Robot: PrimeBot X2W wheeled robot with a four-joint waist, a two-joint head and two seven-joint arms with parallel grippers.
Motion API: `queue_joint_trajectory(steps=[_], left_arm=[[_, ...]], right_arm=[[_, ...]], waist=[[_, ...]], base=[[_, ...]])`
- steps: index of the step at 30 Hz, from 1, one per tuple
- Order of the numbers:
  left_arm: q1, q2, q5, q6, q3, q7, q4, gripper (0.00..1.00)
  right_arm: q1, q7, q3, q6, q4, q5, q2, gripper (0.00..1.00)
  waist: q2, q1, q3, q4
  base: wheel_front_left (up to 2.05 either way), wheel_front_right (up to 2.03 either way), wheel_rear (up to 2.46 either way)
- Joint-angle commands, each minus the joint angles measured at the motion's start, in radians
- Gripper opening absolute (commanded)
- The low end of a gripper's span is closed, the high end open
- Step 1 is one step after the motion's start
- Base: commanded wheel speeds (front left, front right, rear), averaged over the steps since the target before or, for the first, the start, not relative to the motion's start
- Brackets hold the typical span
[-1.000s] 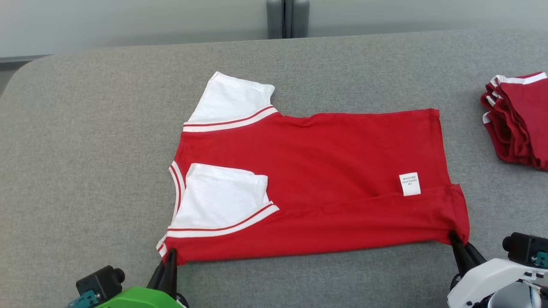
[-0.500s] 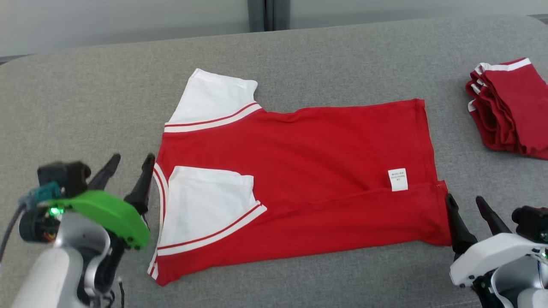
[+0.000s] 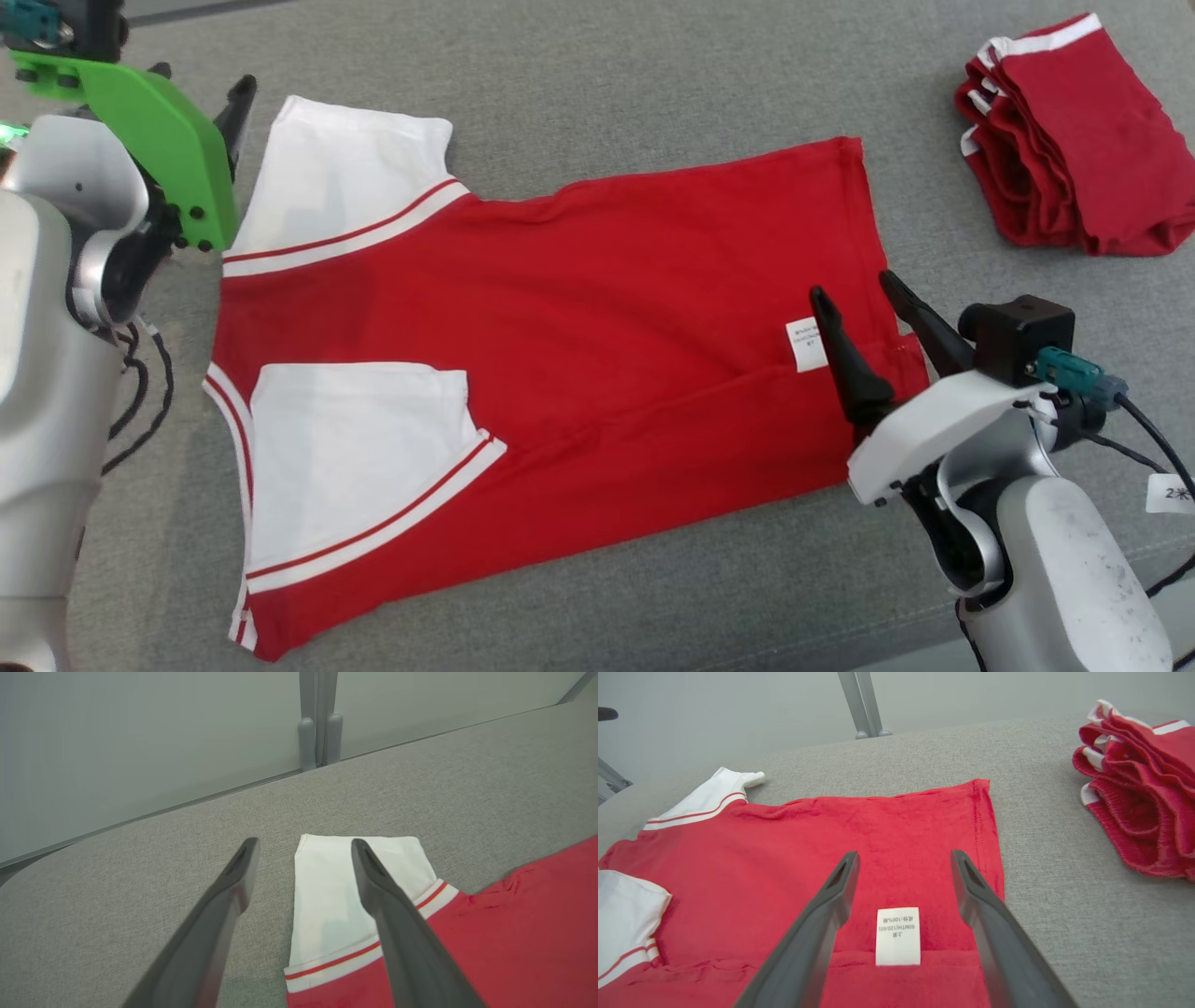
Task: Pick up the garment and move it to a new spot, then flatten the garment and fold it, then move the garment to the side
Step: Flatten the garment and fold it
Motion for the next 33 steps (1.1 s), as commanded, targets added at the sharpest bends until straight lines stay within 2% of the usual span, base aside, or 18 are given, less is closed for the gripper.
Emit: queue_joint_trajectory(steps=[1,6,14,19,22,23,24,25,27,33], left_arm=[[-0.039,0.016,0.021,0.003,-0.005,0.016,0.041,1.00],[-0.119,0.034,0.037,-0.004,-0.024,0.057,0.159,1.00],[-0.168,0.063,0.034,0.027,0.002,0.037,0.266,1.00],[-0.176,0.081,0.044,0.057,0.005,0.041,0.312,1.00],[-0.170,0.079,0.034,0.049,0.000,0.062,0.334,1.00],[-0.165,0.073,0.024,0.042,0.000,0.068,0.339,0.67],[-0.160,0.061,0.012,0.031,-0.001,0.080,0.342,0.45],[-0.158,0.053,0.005,0.023,-0.003,0.091,0.343,0.33],[-0.157,0.042,-0.006,0.012,-0.010,0.105,0.340,0.00],[-0.165,0.016,-0.026,-0.010,-0.023,0.083,0.307,0.00]], right_arm=[[-0.033,-0.013,0.016,0.000,0.013,0.003,-0.003,1.00],[-0.099,-0.043,0.063,0.000,0.047,0.017,-0.009,1.00],[-0.142,-0.080,0.086,0.000,0.076,0.023,-0.013,1.00],[-0.153,-0.086,0.094,0.000,0.073,0.027,-0.020,1.00],[-0.169,-0.084,0.094,0.000,0.065,0.023,-0.033,1.00],[-0.175,-0.082,0.094,0.000,0.063,0.022,-0.036,1.00],[-0.184,-0.079,0.094,0.000,0.062,0.020,-0.040,1.00],[-0.191,-0.075,0.095,0.000,0.062,0.018,-0.045,1.00],[-0.217,-0.063,0.096,0.000,0.065,0.017,-0.053,1.00],[-0.344,-0.017,0.119,0.000,0.128,-0.001,-0.095,1.00]], waist=[[0.0000,-0.0001,0.083,-0.085],[0.0000,-0.0001,0.128,-0.131],[0.0000,-0.0001,0.173,-0.179],[0.0000,-0.0001,0.184,-0.190],[0.0000,-0.0001,0.186,-0.187],[0.0000,-0.0001,0.185,-0.185],[0.0000,-0.0001,0.184,-0.182],[0.0000,-0.0001,0.183,-0.179],[0.0000,-0.0001,0.181,-0.168],[0.0000,-0.0001,0.164,-0.121]], base=[[0.00,0.00,0.00],[0.00,0.00,0.00],[0.00,0.00,0.00],[0.00,0.00,0.00],[0.00,0.00,0.00],[0.00,0.00,0.00],[0.00,0.00,0.00],[0.00,0.00,0.00],[0.00,0.00,0.00],[0.00,0.00,0.00]])
